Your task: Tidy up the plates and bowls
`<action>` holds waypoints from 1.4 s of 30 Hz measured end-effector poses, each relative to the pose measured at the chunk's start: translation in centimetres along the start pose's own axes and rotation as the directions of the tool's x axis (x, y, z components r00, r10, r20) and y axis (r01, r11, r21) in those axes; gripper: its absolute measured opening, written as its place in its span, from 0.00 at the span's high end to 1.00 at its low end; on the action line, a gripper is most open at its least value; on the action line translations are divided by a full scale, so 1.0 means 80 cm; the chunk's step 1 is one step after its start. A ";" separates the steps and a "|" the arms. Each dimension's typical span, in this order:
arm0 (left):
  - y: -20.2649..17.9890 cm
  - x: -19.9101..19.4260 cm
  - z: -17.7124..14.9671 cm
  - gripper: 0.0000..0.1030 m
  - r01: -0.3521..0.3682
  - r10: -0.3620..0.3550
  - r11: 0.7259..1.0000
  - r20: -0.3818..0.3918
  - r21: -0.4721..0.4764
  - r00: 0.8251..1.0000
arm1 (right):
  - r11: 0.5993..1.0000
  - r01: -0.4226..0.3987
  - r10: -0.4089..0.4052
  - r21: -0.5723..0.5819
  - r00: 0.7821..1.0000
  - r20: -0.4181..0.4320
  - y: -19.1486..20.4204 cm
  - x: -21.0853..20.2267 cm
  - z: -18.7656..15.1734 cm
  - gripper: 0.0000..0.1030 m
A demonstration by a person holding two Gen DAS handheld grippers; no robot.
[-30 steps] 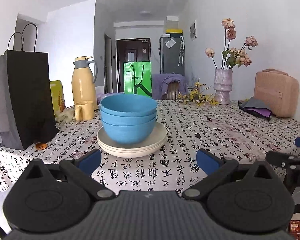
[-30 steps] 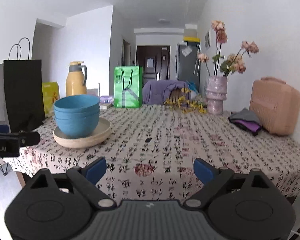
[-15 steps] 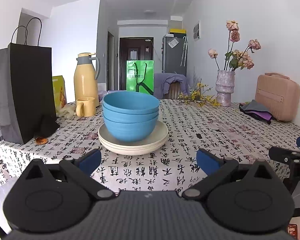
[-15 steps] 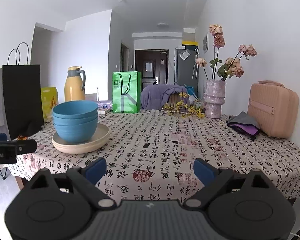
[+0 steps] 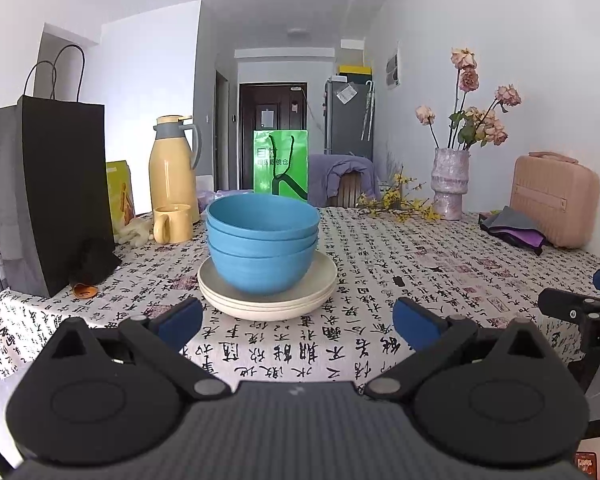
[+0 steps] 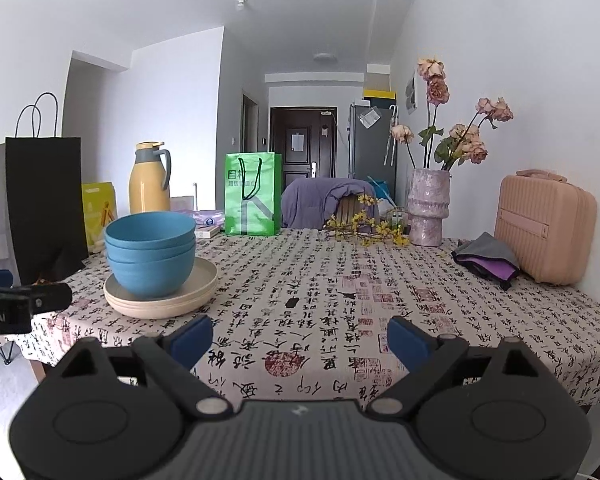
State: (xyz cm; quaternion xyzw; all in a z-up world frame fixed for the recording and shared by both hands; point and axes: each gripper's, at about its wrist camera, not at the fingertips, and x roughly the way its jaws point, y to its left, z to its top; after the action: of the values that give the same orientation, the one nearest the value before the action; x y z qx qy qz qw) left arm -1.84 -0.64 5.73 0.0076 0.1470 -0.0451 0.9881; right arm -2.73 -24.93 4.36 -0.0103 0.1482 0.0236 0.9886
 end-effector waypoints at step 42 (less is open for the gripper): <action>0.002 -0.002 0.000 0.00 -0.006 0.006 1.000 0.007 -0.004 1.000 | 1.000 0.004 -0.004 0.024 1.000 0.001 0.003 0.001 0.000 0.09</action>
State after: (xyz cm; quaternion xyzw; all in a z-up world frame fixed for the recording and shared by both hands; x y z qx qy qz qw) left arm -1.98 -0.45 5.80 0.0057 0.1436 -0.0416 0.9887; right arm -2.67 -24.67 4.30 0.0014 0.1479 0.0199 0.9888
